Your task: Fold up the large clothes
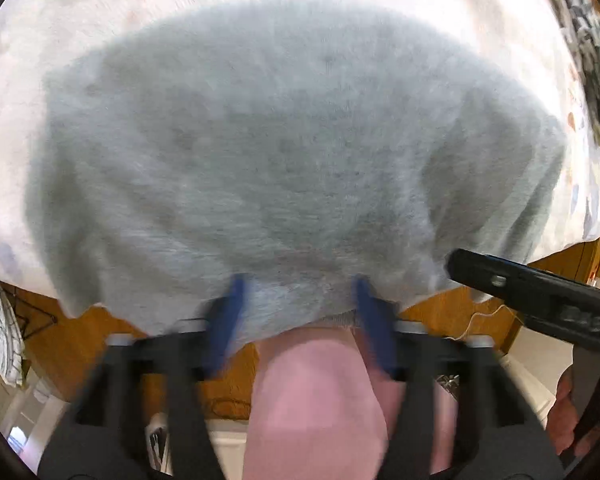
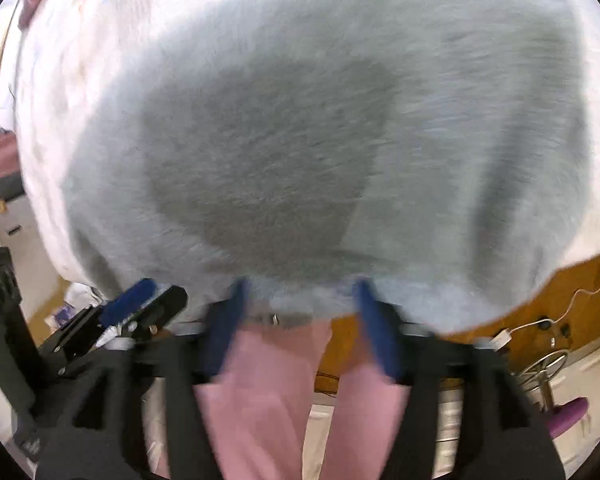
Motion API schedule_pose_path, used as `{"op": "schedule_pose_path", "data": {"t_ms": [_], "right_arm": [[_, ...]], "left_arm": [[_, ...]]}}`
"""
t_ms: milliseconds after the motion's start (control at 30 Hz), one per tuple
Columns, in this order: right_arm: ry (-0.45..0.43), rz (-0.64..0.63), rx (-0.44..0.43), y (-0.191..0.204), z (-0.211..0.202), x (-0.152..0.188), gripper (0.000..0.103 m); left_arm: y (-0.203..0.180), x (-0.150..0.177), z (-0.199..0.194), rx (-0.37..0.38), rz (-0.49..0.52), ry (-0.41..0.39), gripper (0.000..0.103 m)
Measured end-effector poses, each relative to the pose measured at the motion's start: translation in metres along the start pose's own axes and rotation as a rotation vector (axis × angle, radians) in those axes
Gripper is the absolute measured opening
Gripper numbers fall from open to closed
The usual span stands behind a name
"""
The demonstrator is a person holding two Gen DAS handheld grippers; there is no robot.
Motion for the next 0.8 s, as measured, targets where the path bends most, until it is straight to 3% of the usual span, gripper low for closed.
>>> {"op": "schedule_pose_path", "data": {"t_ms": [33, 67, 100, 233, 267, 333, 500, 667, 800], "right_arm": [[-0.031, -0.006, 0.019, -0.004, -0.014, -0.002, 0.087], [-0.056, -0.014, 0.036, -0.008, -0.021, -0.002, 0.09], [-0.076, -0.02, 0.05, -0.016, -0.028, -0.001, 0.091], [-0.107, 0.004, 0.063, -0.031, -0.053, 0.004, 0.092], [-0.111, 0.018, 0.069, -0.036, -0.06, -0.001, 0.092], [-0.128, 0.052, 0.083, -0.011, -0.065, -0.009, 0.092], [-0.171, 0.201, 0.067, -0.035, -0.086, -0.046, 0.092], [-0.178, 0.37, 0.05, -0.069, -0.106, -0.094, 0.093], [-0.162, 0.399, -0.014, -0.071, -0.1, -0.122, 0.093]], "left_arm": [[0.0, -0.002, -0.008, 0.002, 0.009, -0.011, 0.068], [0.003, -0.003, -0.015, -0.003, 0.016, -0.009, 0.073], [0.005, 0.014, -0.019, -0.011, 0.014, -0.007, 0.077], [0.031, 0.006, -0.037, -0.005, -0.017, -0.018, 0.088], [0.044, -0.002, -0.042, -0.007, -0.028, -0.02, 0.089], [0.07, -0.01, -0.05, -0.003, -0.073, -0.021, 0.089], [0.135, -0.03, -0.06, 0.05, -0.214, -0.019, 0.09], [0.178, -0.063, -0.053, 0.026, -0.28, 0.009, 0.09], [0.21, -0.088, -0.045, -0.01, -0.337, 0.024, 0.09]]}}
Point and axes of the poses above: each gripper's, at about its wrist camera, not at the fingertips, and z roughly the way its jaws point, y to its left, x to its underside, the point moved 7 cm from there along z, roughly the way its jaws point, and after that the axes turned 8 degrees about z, right-handed, at the moved point
